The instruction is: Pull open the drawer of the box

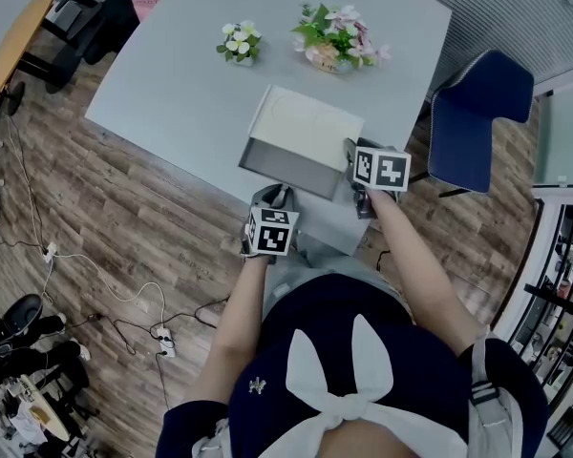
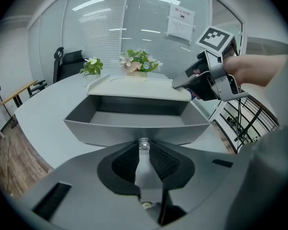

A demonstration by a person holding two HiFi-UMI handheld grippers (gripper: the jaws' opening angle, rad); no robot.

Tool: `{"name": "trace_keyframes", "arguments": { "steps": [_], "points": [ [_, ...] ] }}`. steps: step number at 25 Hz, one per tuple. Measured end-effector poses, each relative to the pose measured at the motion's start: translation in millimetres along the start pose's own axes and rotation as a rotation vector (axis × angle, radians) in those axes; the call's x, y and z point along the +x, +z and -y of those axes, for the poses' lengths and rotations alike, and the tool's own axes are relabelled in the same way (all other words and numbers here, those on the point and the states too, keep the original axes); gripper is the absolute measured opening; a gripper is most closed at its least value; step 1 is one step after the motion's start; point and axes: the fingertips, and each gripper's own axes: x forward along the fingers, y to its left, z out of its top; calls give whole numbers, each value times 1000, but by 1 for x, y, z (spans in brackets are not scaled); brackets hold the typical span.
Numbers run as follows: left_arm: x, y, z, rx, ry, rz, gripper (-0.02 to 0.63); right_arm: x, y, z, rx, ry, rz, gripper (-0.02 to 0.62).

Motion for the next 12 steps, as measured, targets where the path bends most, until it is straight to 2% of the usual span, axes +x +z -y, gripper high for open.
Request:
{"name": "trace_keyframes", "arguments": {
  "steps": [12],
  "points": [
    [-6, -8, 1, 11, 2, -5, 80, 0, 0, 0, 4, -5, 1, 126]
  ]
}}
